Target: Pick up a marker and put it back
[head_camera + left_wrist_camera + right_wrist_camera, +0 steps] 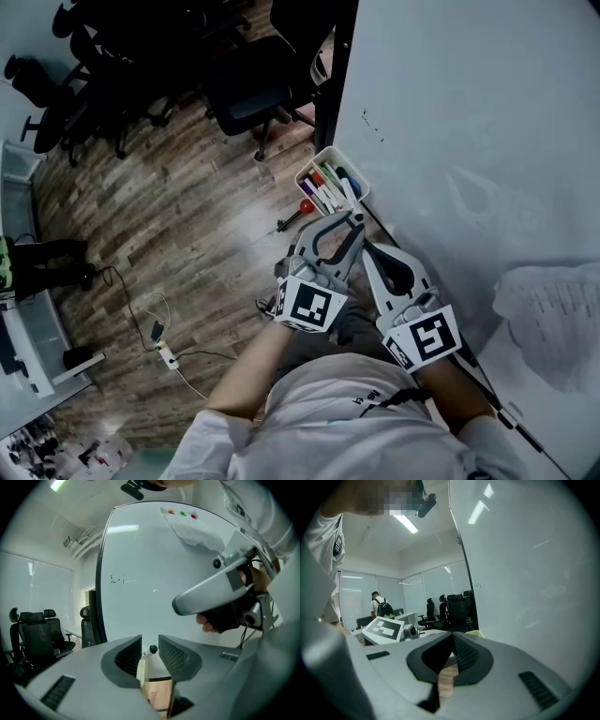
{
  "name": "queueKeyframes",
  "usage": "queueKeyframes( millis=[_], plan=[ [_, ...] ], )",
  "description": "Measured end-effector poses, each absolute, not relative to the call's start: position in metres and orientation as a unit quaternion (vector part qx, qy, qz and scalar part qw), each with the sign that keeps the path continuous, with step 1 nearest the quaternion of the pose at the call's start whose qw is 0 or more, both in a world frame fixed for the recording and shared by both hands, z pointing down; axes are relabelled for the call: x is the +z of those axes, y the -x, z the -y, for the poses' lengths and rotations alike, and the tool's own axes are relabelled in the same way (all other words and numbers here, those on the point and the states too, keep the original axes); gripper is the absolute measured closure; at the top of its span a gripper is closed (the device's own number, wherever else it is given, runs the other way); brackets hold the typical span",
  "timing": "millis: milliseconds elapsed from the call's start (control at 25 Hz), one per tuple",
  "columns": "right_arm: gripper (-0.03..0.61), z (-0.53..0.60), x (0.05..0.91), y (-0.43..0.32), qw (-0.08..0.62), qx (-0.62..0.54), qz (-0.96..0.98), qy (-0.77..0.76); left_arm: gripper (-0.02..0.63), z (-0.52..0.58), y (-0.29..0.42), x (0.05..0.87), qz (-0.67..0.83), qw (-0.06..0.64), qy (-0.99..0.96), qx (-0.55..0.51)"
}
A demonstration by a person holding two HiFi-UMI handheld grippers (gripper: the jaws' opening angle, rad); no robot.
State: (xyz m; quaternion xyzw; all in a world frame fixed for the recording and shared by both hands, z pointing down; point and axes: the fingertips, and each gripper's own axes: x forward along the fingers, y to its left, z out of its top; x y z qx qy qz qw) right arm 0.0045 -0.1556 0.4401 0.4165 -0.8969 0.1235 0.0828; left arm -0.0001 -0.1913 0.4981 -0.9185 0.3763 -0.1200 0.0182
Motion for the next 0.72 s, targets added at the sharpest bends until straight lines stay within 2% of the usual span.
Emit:
queueKeyframes(
  millis=[200,440,720],
  plan=[
    [0.565,0.149,0.435,-0.001,0.078,0.119,0.897,-0.418,0.511,0.182,0.009,0.484,-0.382,0.013,0.918,-0.107],
    [0.565,0.141,0.427,0.003,0.074,0.113,0.897,-0.421,0.514,0.165,0.016,0.451,-0.382,-0.033,0.921,-0.071],
    [0.565,0.129,0.402,0.009,0.061,0.099,0.897,-0.426,0.535,0.143,0.036,0.416,-0.397,-0.038,0.915,-0.054]
  ],
)
